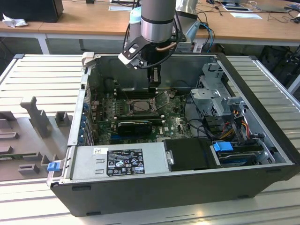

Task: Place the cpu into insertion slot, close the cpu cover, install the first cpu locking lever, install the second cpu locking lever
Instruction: 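Close the cpu cover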

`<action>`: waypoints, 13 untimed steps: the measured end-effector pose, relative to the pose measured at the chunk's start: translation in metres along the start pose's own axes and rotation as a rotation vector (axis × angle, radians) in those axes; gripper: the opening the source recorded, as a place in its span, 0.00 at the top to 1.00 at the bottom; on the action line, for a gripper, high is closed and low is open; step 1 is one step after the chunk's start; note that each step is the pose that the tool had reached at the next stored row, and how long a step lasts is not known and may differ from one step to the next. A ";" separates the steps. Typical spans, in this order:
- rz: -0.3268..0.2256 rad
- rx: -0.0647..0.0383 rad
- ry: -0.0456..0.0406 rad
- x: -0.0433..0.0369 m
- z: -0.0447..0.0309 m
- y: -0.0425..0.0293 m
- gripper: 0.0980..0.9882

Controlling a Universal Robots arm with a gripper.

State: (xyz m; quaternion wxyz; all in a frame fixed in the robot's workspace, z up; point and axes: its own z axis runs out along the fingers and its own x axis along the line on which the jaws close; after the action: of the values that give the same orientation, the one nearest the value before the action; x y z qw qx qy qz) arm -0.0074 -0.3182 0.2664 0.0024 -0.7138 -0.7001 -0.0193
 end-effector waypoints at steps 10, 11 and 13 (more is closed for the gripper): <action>0.000 0.000 -0.0002 0.0002 -0.0039 0.0048 0.99; 0.000 0.000 -0.0001 0.0002 -0.0054 0.0050 0.99; 0.000 0.000 -0.0001 0.0003 -0.0074 0.0061 0.99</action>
State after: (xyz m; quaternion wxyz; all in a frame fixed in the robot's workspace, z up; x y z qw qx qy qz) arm -0.0015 -0.3182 0.2739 0.0024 -0.7138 -0.7001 -0.0192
